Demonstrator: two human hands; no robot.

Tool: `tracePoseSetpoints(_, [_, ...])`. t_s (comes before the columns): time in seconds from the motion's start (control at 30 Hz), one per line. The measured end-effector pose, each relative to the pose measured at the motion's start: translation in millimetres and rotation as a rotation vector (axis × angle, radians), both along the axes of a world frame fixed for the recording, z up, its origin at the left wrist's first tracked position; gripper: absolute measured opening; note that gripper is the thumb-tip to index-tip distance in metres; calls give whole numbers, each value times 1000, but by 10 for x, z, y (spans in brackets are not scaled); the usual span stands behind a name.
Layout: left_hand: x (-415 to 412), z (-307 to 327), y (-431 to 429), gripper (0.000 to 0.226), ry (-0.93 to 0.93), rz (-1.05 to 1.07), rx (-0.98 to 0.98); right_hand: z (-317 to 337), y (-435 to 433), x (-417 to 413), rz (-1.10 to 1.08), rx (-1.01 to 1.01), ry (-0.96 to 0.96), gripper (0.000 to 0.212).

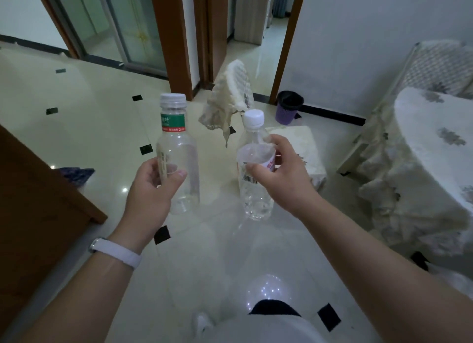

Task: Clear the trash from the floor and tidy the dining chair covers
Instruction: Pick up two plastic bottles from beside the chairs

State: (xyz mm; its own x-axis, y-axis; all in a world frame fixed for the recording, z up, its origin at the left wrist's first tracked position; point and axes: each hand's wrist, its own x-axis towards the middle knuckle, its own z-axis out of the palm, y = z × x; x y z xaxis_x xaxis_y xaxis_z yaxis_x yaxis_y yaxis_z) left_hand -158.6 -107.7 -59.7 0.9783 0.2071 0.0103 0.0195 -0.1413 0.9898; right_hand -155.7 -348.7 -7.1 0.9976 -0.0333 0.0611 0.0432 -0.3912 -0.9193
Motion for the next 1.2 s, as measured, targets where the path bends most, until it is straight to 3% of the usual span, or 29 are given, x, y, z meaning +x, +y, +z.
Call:
tracePoseSetpoints(0.3, [1284, -78, 235, 37, 28, -38, 22, -146, 248, 1203, -73, 14, 43, 48])
tracePoseSetpoints(0.57, [2842, -144, 212, 27, 47, -37, 87, -486, 335, 2896, -87, 171, 96, 52])
tracePoseSetpoints(0.8, [4148, -2, -69, 32, 70, -91, 131, -433, 86, 4225, -133, 138, 114, 57])
tracePoseSetpoints(0.93, [4688, 28, -189, 36, 74, -143, 110, -351, -77, 4745, -176, 142, 91, 63])
tracePoseSetpoints(1.2, [5808, -30, -238, 27, 99, -220, 89, -400, -190, 5613, -273, 147, 77, 56])
